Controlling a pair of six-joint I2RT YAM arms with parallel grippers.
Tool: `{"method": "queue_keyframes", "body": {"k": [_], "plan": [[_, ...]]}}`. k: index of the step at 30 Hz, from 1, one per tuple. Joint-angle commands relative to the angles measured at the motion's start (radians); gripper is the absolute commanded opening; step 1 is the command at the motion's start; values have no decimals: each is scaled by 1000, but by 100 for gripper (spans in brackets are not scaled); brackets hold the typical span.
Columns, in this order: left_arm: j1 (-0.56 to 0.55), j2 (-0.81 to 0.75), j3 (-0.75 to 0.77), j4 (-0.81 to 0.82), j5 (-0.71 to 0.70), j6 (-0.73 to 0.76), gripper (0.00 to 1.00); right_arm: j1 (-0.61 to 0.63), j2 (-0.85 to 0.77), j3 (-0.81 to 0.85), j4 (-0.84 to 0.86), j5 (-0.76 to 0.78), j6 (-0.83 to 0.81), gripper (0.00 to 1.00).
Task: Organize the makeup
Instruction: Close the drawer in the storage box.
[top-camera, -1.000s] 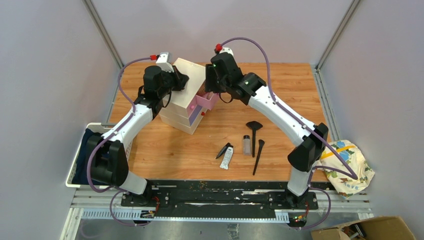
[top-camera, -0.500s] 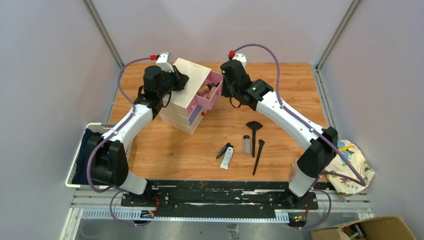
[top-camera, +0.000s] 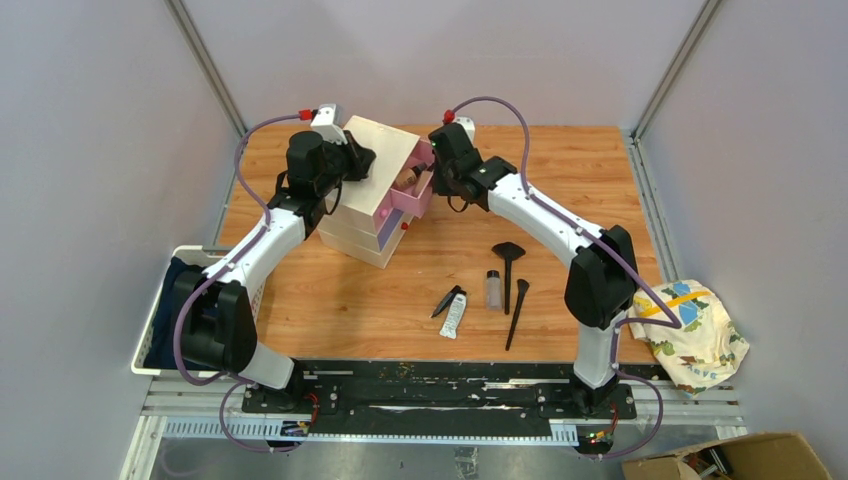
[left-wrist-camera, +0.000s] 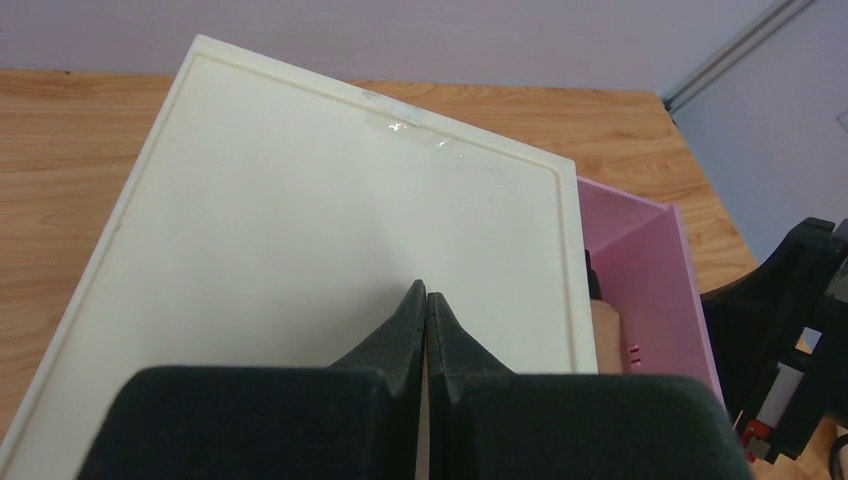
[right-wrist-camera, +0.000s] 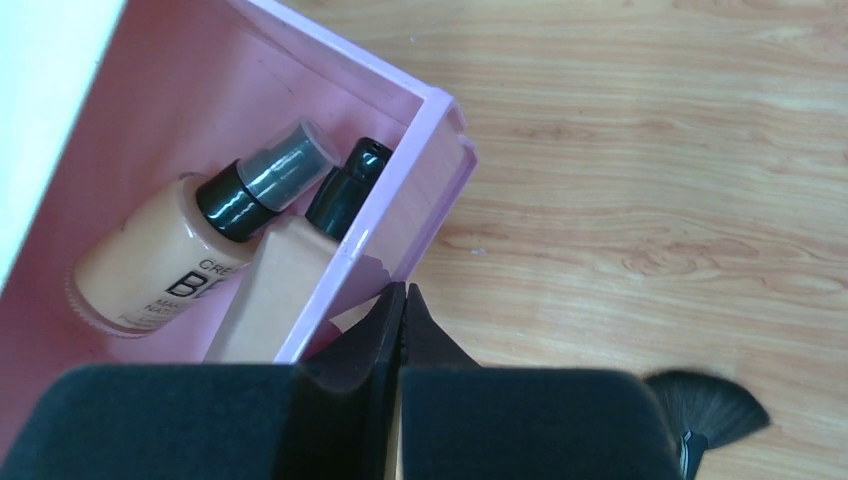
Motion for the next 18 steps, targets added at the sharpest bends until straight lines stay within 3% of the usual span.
{"method": "queue_keyframes", "body": {"k": [1,9,13,18], "plan": [[-7,58,-46,-248,-21,34,0,2,4,-12,216,-126,4,0],[-7,65,-53,-246,-20,32,0,3,-4,-120,490,-328,44,0],[-6,55,-48,-256,-42,38,0,3,2,-118,491,-359,61,0],[5,16,28,-369,-276,39,0,3,-8,-113,473,-334,31,0]]}}
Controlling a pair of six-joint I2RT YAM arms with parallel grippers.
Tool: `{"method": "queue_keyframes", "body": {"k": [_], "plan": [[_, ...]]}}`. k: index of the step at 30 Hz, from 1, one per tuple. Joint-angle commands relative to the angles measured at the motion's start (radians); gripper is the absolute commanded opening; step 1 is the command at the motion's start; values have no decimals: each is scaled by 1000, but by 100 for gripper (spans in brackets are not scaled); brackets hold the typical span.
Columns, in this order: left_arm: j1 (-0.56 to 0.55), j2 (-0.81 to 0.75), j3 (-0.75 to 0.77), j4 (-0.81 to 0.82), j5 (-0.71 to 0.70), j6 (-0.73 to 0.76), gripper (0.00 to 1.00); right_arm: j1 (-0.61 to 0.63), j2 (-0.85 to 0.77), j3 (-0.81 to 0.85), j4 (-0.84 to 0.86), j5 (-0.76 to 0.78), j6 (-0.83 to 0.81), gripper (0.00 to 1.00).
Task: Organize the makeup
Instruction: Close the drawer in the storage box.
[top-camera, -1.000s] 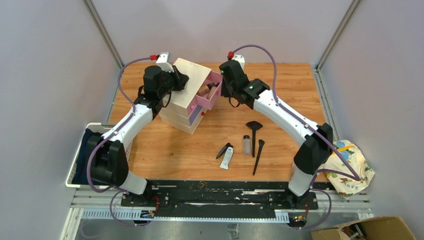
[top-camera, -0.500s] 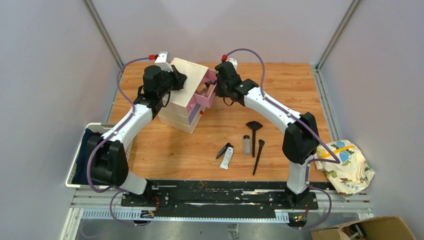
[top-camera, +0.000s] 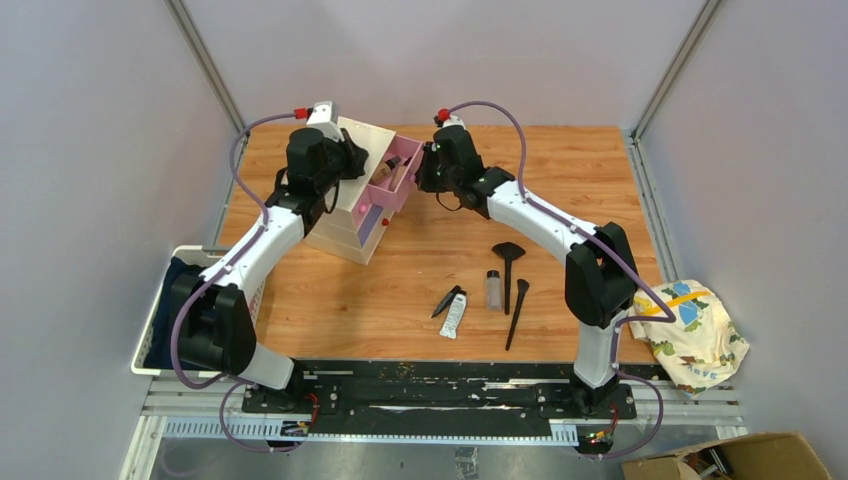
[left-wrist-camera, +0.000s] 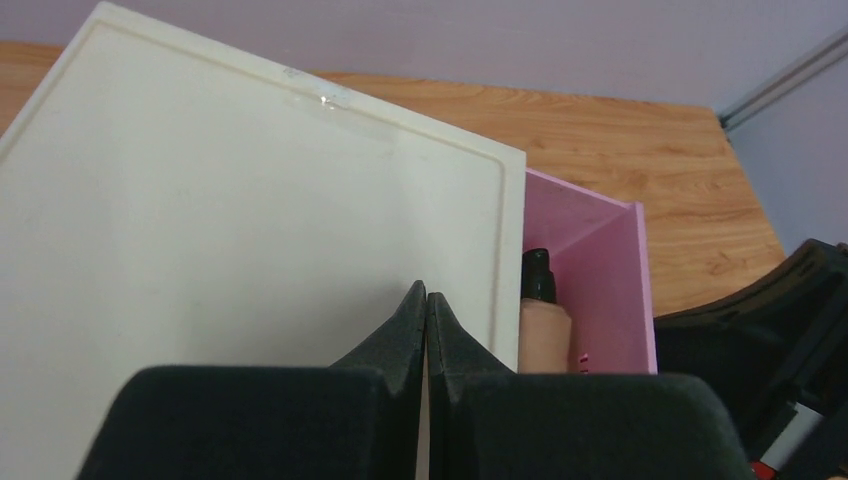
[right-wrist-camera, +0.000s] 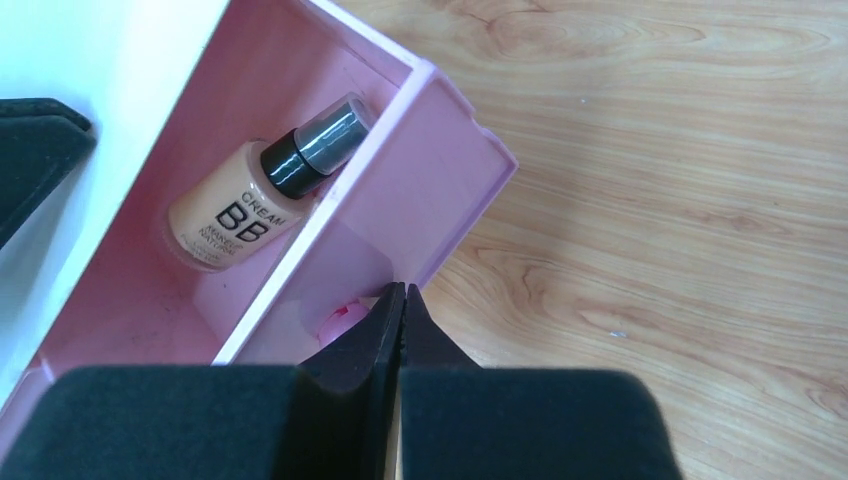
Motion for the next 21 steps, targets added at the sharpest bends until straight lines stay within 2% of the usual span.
{"method": "queue_keyframes", "body": {"k": [1,8,13,21], "plan": [[14,26,61,-377,-224,31,0,21,-5,14,85,-88,9,0],[128,39,312,-553,-454,-38,0,21,23,47,62,-119,-2,0],[196,118,450,-650,-579,-41,0,18,48,72,57,-154,-6,0],[238,297,482,-569,-536,7,0,16,69,84,57,-177,-2,0]]}}
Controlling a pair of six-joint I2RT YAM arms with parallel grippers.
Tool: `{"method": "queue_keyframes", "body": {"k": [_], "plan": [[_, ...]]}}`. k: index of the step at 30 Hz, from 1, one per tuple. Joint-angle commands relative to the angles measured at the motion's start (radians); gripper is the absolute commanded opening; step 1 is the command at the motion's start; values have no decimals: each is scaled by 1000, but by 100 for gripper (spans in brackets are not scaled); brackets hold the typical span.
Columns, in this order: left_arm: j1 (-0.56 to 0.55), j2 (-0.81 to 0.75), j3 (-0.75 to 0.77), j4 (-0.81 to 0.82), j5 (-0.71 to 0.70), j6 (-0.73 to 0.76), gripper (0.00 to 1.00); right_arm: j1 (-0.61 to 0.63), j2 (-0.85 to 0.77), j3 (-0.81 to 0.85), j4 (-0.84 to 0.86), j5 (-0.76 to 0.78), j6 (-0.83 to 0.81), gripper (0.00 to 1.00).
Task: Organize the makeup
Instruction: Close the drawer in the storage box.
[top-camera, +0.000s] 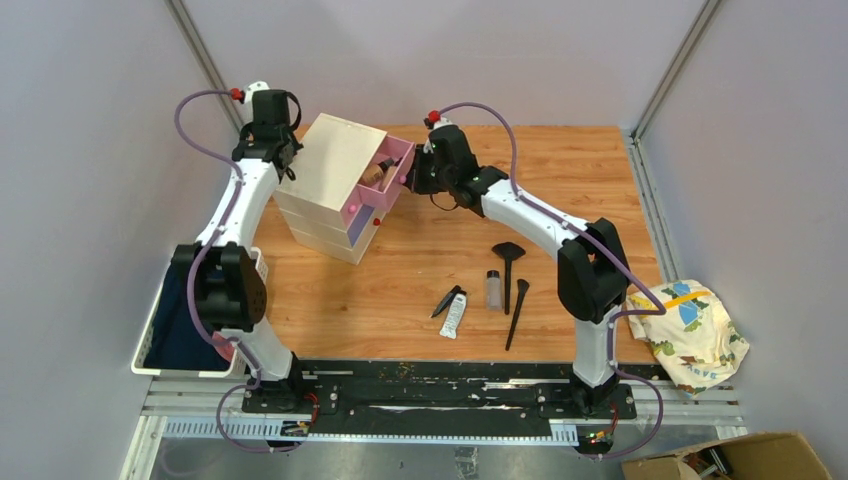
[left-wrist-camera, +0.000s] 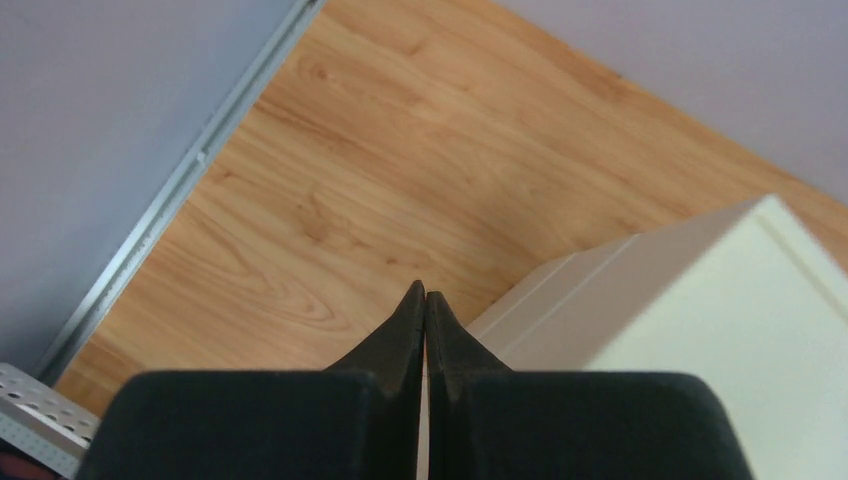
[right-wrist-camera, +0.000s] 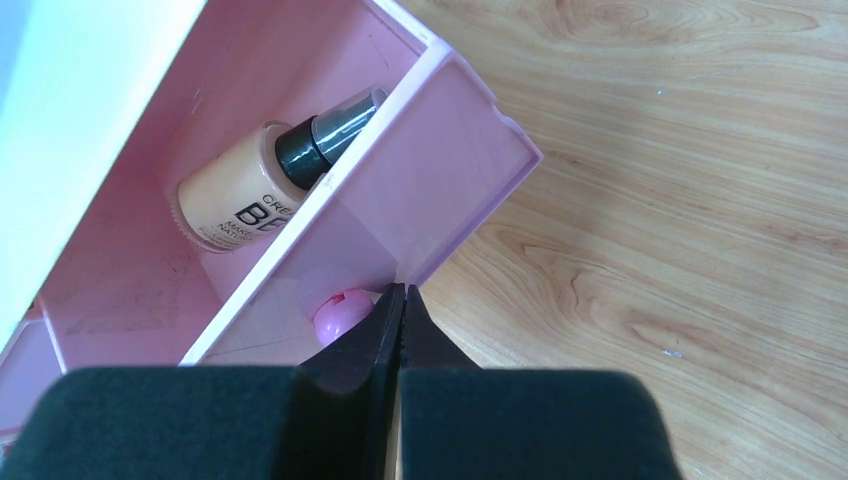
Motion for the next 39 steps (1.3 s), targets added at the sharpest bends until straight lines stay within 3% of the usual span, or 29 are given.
{"method": "queue_keyframes", "body": {"k": [1,10,18,28,34,39], "plan": [[14,127,26,7,5,36,0,14,20,49,32,-53,2,0],[13,234,66,75,147,82,0,4,69,110,39,-93,3,0],[11,219,8,154,309,99,0,27,169,286,22,-153,23,0],[-22,196,-12,174,388,118,0,63,258,439,17,-200,52,0],[-31,146,-47,170,309,113,0,66,95,204,32,-64,14,0],[-36,6,-119,159,70,82,0,65,-90,-38,47,49,1,23]]}}
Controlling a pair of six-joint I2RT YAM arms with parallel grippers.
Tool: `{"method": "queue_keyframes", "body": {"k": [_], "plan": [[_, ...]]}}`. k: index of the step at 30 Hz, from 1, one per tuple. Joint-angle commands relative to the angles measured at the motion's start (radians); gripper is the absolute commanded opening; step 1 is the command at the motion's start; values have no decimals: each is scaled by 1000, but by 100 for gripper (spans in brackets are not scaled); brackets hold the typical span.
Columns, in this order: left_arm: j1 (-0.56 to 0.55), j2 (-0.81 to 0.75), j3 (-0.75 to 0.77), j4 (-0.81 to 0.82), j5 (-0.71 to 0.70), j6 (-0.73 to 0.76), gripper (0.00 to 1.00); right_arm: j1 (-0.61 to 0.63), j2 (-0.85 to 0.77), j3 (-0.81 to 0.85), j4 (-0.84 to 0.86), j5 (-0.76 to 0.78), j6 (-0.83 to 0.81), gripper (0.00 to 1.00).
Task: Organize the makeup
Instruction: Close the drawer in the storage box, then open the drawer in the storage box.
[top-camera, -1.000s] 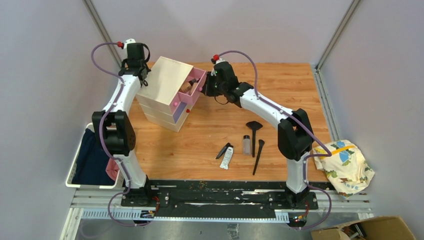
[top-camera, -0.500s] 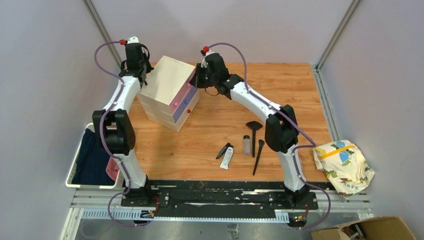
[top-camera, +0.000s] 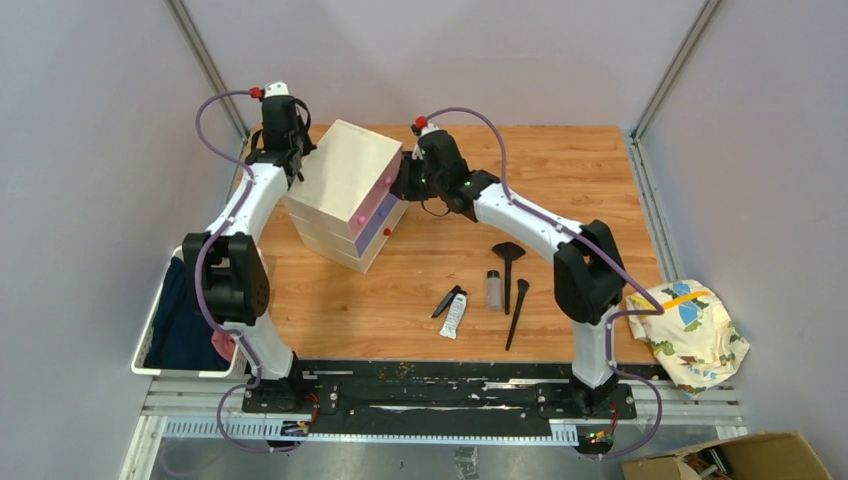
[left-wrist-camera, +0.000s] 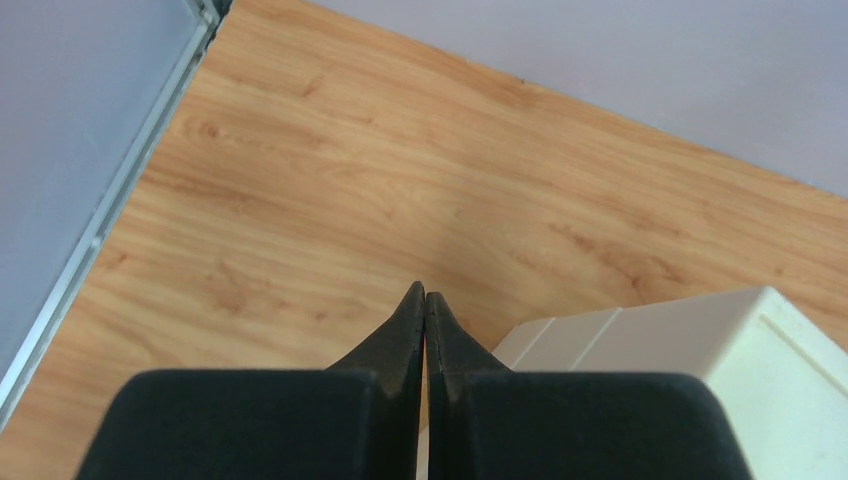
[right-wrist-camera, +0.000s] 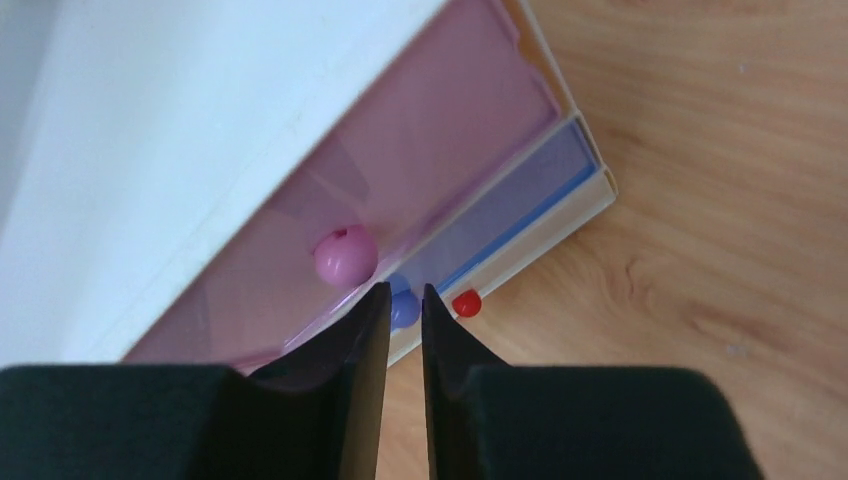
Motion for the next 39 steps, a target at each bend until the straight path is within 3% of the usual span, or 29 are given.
{"method": "queue_keyframes", "body": {"k": [1,4,8,15,20,25,39], "plan": [[-39,-142,-87,-99,-174,-37,0,26,-190,-162,58,93,-2,24],[-44,-252,-148,-92,-277,-59,0,25,-268,-253,68,83,3,25],[-56,-377,-235,-51,-259,-49,0,25,-345,-346,85,1,13,25],[-74,-467,-362,54,37,-63,0,28,-407,-510,248,-178,94,26],[-97,-424,-384,83,106,-51,0,28,-374,-597,473,-358,204,27],[-100,-413,-423,126,131,-57,0,28,-325,-615,633,-466,291,30],[-100,-428,-459,141,136,-55,0,47,-197,-519,656,-522,360,43]]}}
